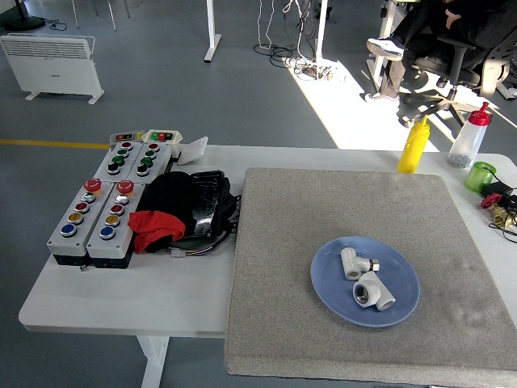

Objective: Pick pipe place plate twice

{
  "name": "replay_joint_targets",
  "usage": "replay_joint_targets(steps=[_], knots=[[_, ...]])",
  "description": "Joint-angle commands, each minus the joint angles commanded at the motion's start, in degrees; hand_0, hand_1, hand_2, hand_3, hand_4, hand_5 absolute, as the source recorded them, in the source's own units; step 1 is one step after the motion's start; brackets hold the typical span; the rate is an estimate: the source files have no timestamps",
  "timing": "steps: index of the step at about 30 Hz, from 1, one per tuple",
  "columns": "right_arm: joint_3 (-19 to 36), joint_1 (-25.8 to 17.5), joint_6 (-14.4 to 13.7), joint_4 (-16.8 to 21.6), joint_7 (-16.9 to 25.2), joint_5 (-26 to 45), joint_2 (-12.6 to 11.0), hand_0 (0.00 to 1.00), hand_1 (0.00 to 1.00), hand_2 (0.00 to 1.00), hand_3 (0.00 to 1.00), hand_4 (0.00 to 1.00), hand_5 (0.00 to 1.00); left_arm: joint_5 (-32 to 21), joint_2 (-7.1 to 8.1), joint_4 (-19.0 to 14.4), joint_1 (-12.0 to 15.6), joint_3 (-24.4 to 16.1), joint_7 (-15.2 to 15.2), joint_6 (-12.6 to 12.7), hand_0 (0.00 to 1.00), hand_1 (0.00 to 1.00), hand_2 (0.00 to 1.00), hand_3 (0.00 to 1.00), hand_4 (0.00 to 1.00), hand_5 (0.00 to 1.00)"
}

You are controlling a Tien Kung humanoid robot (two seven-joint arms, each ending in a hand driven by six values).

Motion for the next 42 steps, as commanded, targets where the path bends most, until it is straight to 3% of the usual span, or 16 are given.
replay_joint_targets(steps=[3, 4, 8, 15, 16, 22, 33, 34, 42], knots=[[0.6, -0.1, -1.8, -0.1, -2.0, 7.4, 0.1, 0.790, 0.732, 0.756, 0.737, 0.495, 0.396, 0.2, -0.02, 0.0, 0.0, -0.2, 0.0, -0.1, 0.654, 0.612, 0.606, 0.602, 0.299, 0.998], [0.7, -0.2, -1.8, -0.1, -2.7, 10.1, 0.1, 0.769, 0.700, 0.715, 0.683, 0.472, 0.432, 0.3, -0.02, 0.0, 0.0, -0.2, 0.0, -0.1, 0.654, 0.612, 0.605, 0.602, 0.297, 0.998], [1.1, -0.5, -0.7, -0.3, -3.9, 16.5, 0.2, 0.769, 0.700, 0.715, 0.683, 0.472, 0.432, 0.7, 0.01, 0.0, -0.1, -0.5, 0.0, -0.2, 0.654, 0.612, 0.605, 0.602, 0.297, 0.998], [1.5, -0.9, 0.8, -0.8, -2.2, 18.6, 0.3, 0.775, 0.715, 0.733, 0.709, 0.483, 0.424, 1.6, 0.14, -0.1, 0.0, -1.1, 0.0, -0.3, 0.654, 0.612, 0.605, 0.601, 0.298, 0.998], [1.6, -1.1, 1.2, -0.9, -2.4, 18.9, 0.3, 0.799, 0.762, 0.788, 0.752, 0.489, 0.433, 1.7, 0.19, -0.2, 0.0, -1.2, 0.0, -0.3, 0.653, 0.610, 0.599, 0.599, 0.298, 0.998], [1.9, -2.1, 2.1, -0.9, -5.0, 18.8, 0.4, 0.804, 0.769, 0.798, 0.758, 0.488, 0.461, 2.7, 0.27, -0.4, 0.0, -1.6, 0.0, -0.6, 0.653, 0.608, 0.594, 0.600, 0.299, 0.998], [2.1, -3.3, 3.2, -1.0, -5.0, 21.4, 0.5, 0.805, 0.768, 0.800, 0.759, 0.497, 0.482, 4.8, 0.25, -0.9, 0.0, -2.6, 0.0, -1.5, 0.652, 0.608, 0.593, 0.599, 0.299, 0.998], [2.1, -3.4, 3.4, -1.1, -5.0, 22.1, 0.6, 0.781, 0.728, 0.769, 0.746, 0.490, 0.473, 4.9, 0.19, -0.9, 0.1, -2.6, 0.0, -1.6, 0.653, 0.608, 0.597, 0.600, 0.299, 0.998], [1.9, -3.6, 4.6, -1.3, -5.5, 23.4, 0.8, 0.772, 0.712, 0.742, 0.732, 0.498, 0.480, 6.5, 0.00, -1.0, 0.1, -2.3, 0.0, -2.6, 0.656, 0.611, 0.604, 0.601, 0.299, 0.998]])
